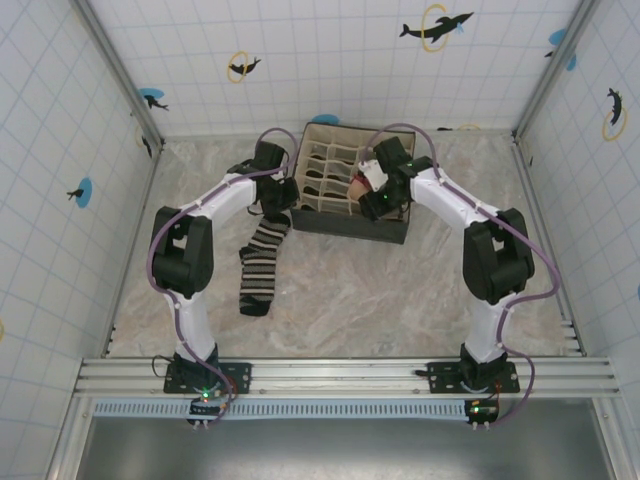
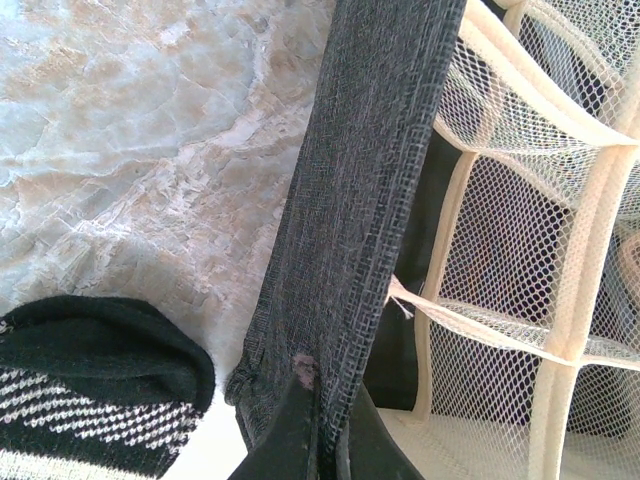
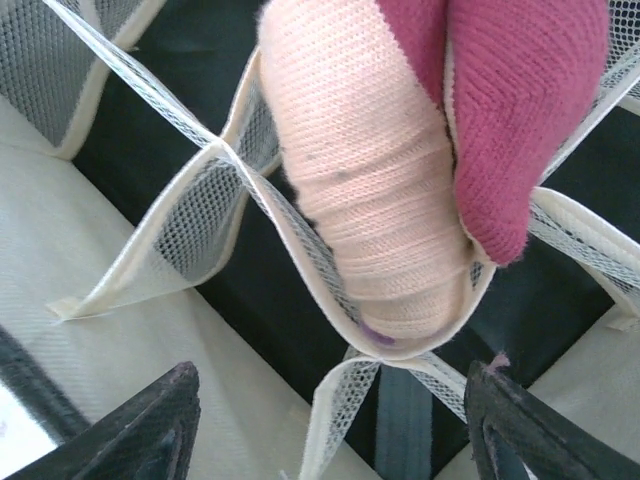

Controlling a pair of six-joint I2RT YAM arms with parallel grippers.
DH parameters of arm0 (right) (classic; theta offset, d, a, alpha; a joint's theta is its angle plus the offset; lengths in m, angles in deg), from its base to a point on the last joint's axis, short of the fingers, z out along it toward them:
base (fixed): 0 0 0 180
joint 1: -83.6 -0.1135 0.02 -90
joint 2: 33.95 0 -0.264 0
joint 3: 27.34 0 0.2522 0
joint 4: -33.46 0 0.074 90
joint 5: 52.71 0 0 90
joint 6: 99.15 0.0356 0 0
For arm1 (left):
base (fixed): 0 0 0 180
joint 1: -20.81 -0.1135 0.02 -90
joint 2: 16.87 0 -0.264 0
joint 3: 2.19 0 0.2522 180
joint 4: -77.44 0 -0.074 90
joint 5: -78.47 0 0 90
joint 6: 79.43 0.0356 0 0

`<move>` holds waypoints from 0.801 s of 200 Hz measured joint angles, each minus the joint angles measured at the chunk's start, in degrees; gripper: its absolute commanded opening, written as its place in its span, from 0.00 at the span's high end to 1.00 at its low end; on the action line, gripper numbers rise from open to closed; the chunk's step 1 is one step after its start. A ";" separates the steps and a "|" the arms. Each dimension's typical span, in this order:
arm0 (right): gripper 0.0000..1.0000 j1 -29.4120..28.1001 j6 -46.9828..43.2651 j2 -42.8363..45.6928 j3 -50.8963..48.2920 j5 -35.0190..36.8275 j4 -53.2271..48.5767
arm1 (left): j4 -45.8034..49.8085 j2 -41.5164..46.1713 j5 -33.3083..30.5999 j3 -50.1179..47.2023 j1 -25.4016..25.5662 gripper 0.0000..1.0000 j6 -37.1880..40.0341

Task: Roll the socks

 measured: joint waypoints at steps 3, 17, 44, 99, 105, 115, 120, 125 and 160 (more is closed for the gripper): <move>0.21 0.00 0.00 0.09 0.00 -0.20 0.17 | 0.07 -0.02 0.00 0.07 0.00 1.00 0.00; 0.15 0.00 0.39 0.31 0.24 -0.55 1.11 | 0.20 -0.37 0.04 0.59 0.00 1.00 0.00; 0.09 0.09 1.05 0.04 3.61 -0.37 1.79 | 0.17 -1.03 0.13 1.46 0.00 1.00 0.00; 0.12 0.66 0.44 -6.86 16.37 1.20 3.30 | 0.37 -1.07 0.46 1.75 -0.02 1.00 0.07; 0.13 0.76 0.28 -7.74 16.61 1.29 3.23 | 0.39 -1.07 0.46 1.75 -0.02 1.00 0.15; 0.14 0.96 0.20 -9.25 16.76 1.33 3.13 | 0.42 -1.07 0.46 1.75 -0.02 1.00 0.22; 0.15 1.01 0.20 -9.84 16.76 1.33 3.04 | 0.42 -1.07 0.46 1.75 -0.02 1.00 0.24; 0.15 1.03 0.17 -10.45 16.76 1.33 2.99 | 0.44 -1.07 0.46 1.75 -0.02 1.00 0.24; 0.19 1.11 0.00 -13.05 16.76 1.36 2.64 | 0.87 -1.27 0.48 2.25 -0.02 1.00 0.24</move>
